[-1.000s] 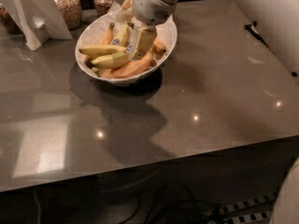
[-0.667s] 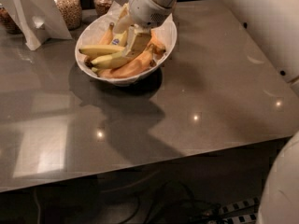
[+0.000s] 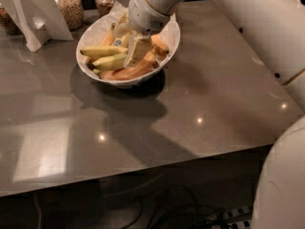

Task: Pick banana from white bowl

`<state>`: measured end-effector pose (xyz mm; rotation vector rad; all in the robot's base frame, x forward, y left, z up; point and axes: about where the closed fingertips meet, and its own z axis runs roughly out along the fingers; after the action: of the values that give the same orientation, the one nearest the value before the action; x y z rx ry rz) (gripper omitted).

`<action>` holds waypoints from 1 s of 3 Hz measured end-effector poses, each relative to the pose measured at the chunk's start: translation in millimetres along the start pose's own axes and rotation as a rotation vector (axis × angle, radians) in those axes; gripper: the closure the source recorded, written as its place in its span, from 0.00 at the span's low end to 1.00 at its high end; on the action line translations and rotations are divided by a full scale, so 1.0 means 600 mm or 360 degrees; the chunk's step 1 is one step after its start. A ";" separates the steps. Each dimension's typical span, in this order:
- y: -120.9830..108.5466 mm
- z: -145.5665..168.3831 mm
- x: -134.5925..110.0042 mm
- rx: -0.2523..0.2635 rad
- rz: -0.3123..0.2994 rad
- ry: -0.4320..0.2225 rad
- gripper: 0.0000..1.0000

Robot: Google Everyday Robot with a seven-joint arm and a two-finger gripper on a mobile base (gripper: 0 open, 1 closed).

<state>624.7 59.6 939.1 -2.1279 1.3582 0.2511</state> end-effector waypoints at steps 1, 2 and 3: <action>-0.001 0.013 -0.001 -0.0014 0.0007 -0.0028 0.42; 0.000 0.022 0.001 -0.0021 0.0019 -0.0047 0.49; 0.003 0.032 0.006 -0.0034 0.0037 -0.0060 0.48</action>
Offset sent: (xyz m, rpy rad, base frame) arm 0.0049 0.0072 -0.0160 0.0379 0.0400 0.0014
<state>627.7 67.6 921.4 -2.1154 1.3650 0.3152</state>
